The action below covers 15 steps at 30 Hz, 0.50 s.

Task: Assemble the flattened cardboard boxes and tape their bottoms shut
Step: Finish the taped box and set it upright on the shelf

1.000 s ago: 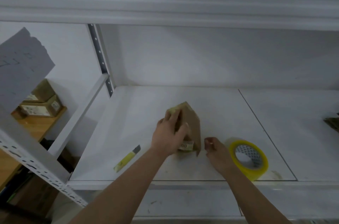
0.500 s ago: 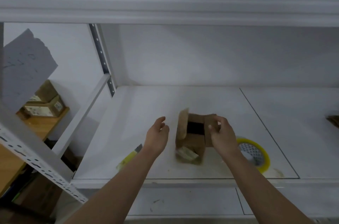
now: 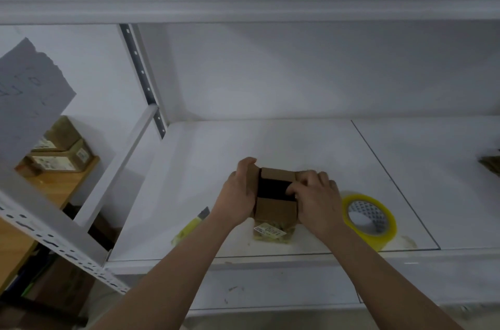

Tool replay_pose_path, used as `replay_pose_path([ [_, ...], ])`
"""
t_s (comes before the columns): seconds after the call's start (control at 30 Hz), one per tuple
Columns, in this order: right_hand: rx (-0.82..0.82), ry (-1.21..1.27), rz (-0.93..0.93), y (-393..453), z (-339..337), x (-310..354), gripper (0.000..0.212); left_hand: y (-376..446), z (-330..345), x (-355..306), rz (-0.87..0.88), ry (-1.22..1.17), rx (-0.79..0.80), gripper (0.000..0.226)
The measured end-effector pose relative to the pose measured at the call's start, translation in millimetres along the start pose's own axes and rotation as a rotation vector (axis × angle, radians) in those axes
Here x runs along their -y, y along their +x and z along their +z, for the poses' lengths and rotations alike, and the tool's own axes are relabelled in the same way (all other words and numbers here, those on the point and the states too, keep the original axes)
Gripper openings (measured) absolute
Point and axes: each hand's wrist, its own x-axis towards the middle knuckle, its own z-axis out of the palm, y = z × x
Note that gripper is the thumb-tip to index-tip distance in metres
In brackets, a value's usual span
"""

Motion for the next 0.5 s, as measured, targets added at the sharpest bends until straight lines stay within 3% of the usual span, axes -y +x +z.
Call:
replay_pose_path([
  [0.1,0.153,0.079,-0.023,2.7,-3.2,4.6,0.028,-2.3,4.2,8.7,-0.016,0.319,0.078,0.047],
  [0.17,0.237,0.168,0.027,6.1,-8.3,1.3,0.026,-3.5,4.2,14.3,0.107,0.486,0.046,0.043],
  [0.23,0.295,0.407,0.113,8.0,-12.1,-2.5,0.019,-1.6,2.0,17.4,0.235,0.438,0.008,0.037],
  [0.33,0.33,0.608,0.148,8.7,-10.8,-11.0,0.036,1.7,1.3,18.3,0.261,0.376,0.016,0.028],
  [0.43,0.341,0.559,0.07,8.7,-13.4,-11.4,0.048,8.0,2.4,18.4,0.248,0.486,0.113,0.046],
  [0.5,0.38,0.614,0.067,11.7,-19.2,-12.0,0.038,11.7,1.5,19.5,0.239,0.593,0.179,0.068],
])
